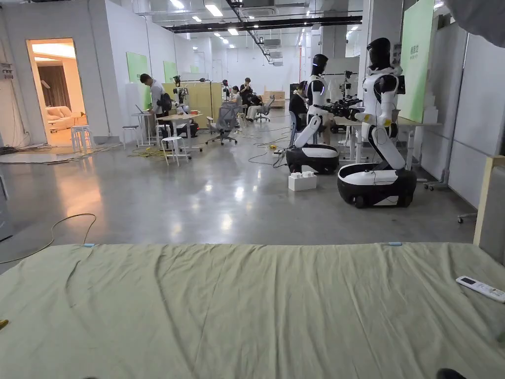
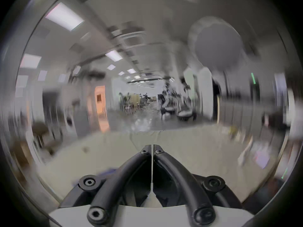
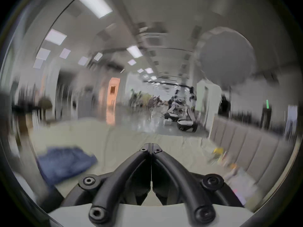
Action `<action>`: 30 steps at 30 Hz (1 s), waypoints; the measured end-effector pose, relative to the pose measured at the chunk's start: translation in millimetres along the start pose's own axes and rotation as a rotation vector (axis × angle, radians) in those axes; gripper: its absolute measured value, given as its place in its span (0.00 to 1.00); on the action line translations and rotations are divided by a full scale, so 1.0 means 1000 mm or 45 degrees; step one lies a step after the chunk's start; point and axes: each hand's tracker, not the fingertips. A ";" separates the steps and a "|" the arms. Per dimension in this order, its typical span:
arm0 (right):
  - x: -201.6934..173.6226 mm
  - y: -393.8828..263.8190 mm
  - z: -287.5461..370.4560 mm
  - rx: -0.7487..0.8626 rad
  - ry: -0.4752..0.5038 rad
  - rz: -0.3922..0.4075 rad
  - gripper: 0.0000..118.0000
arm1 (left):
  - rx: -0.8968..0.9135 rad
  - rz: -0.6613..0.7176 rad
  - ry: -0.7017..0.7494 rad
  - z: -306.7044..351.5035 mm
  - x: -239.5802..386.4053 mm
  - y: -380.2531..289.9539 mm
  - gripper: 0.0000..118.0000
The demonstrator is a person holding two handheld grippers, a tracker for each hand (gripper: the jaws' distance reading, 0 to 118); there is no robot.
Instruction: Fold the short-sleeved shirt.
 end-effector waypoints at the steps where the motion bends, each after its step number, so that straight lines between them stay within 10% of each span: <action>1: 0.008 -0.012 0.005 -0.074 0.050 -0.219 0.01 | -0.046 0.024 -0.040 0.002 -0.010 -0.008 0.00; 3: 0.017 -0.026 0.010 -0.171 0.047 -0.424 0.00 | -0.140 -0.097 -0.085 0.005 0.004 -0.021 0.00; 7: 0.014 -0.024 0.009 -0.151 -0.085 -0.178 0.00 | -0.143 -0.296 -0.081 0.011 0.010 -0.025 0.00; 30: 0.009 -0.019 0.012 -0.126 0.018 -0.168 0.00 | -0.114 -0.191 -0.139 0.010 -0.002 -0.009 0.02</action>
